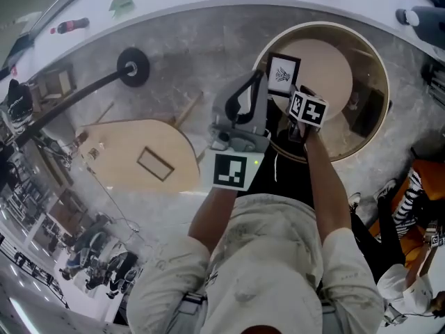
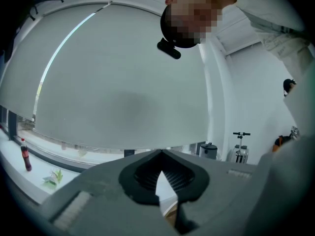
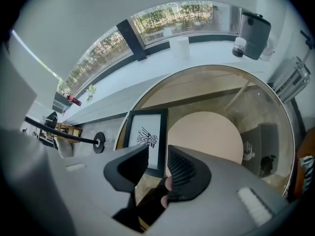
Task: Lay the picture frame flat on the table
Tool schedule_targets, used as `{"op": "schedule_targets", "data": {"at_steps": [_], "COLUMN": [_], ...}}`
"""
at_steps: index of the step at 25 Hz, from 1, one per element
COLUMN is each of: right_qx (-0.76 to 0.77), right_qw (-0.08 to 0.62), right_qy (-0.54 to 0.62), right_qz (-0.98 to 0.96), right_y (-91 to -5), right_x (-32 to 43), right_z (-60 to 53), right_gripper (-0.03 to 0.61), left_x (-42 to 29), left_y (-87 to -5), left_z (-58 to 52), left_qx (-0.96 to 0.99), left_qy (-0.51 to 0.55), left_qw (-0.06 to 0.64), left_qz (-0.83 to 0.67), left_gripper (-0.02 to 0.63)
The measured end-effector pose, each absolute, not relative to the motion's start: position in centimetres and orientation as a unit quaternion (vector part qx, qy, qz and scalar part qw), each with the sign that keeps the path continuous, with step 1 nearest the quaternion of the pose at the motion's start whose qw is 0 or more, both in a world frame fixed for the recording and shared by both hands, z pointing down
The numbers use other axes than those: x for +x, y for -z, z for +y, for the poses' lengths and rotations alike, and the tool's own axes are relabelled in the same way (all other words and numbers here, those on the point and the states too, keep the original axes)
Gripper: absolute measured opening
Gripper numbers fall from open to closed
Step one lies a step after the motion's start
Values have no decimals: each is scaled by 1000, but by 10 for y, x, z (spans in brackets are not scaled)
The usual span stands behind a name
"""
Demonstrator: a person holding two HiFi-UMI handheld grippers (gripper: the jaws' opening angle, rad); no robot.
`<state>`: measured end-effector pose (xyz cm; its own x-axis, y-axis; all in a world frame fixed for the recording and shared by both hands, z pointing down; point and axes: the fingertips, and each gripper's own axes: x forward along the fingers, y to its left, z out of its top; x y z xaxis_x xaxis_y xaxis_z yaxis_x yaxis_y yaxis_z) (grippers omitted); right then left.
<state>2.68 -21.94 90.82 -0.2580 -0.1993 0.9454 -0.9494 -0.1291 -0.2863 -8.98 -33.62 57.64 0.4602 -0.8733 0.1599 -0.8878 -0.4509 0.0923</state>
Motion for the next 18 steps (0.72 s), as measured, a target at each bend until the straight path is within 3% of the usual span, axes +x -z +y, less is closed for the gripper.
{"op": "schedule_targets", "data": {"at_steps": [18], "right_qx": [525], "right_qw": [305], "right_qy": [-530], "right_qz": [-593], "right_y": [-808], "right_x": [48], "right_z": [-155], "right_gripper": [124], "left_x": [-54], "left_y": [-485], "left_z": [-264], "left_qx": [855], "left_qy": [-7], "left_qw": [56], "left_qz": [-515], "left_gripper": [3]}}
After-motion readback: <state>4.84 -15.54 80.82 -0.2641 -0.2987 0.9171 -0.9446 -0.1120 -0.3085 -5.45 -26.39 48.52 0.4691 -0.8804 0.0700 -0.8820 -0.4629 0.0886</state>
